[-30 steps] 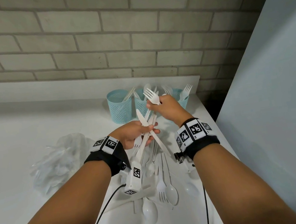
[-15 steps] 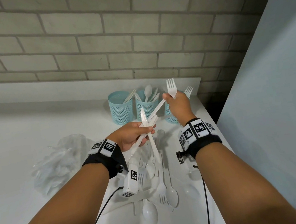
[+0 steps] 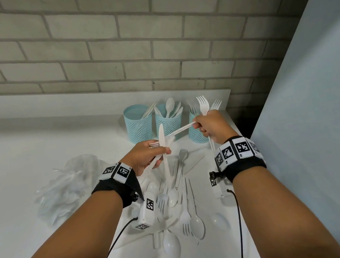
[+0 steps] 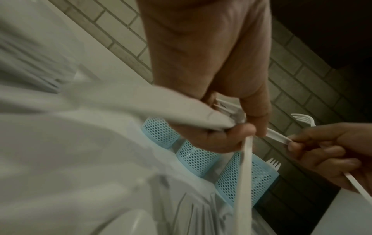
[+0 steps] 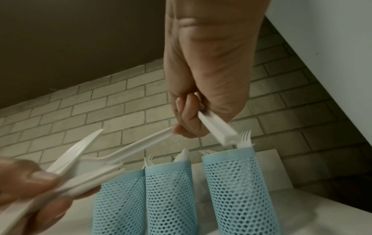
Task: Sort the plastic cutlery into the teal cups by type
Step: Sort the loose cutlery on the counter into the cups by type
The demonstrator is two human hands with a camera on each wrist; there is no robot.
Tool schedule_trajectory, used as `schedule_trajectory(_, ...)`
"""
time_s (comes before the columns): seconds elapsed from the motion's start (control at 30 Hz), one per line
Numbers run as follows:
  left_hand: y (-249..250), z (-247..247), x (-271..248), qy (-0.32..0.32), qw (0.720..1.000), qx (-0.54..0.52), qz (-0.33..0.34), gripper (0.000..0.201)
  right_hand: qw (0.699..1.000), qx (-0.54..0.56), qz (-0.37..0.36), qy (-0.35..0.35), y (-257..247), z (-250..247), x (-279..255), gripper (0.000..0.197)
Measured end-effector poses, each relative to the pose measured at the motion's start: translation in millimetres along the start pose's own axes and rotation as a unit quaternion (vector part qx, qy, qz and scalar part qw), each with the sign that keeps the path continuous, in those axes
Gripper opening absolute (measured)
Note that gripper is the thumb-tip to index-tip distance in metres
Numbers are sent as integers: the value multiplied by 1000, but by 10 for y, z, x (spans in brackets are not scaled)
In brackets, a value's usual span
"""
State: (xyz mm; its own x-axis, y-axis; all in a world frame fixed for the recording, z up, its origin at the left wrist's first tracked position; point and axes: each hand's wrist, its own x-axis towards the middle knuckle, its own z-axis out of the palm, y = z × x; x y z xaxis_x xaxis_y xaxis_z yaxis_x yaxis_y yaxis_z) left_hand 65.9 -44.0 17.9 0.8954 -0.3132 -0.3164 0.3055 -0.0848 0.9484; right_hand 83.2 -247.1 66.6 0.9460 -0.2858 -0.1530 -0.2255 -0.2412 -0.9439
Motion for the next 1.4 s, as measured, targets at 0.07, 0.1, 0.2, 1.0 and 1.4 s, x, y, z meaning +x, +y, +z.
schedule_trajectory(0.07,-7,-12,14,13,999,-31,-10,36,1000,-2,11,-13,36,-40,-21,13)
schedule_trajectory(0.1,-7,-12,21,13,998,-62,-13,41,1000,-8,19,-23,52,-55,-36,12)
schedule_trajectory(0.2,10,5,22,16,990,-143,-13,42,996,-33,48,-67,120,-83,-60,10)
schedule_trajectory(1.0,6,232,69,46,997,37,47,21,957,-109,111,-246,220,364,-377,36)
schedule_trajectory(1.4,-22,205,180,77,996,6,40,13,966,-42,150,-204,246,388,-239,60)
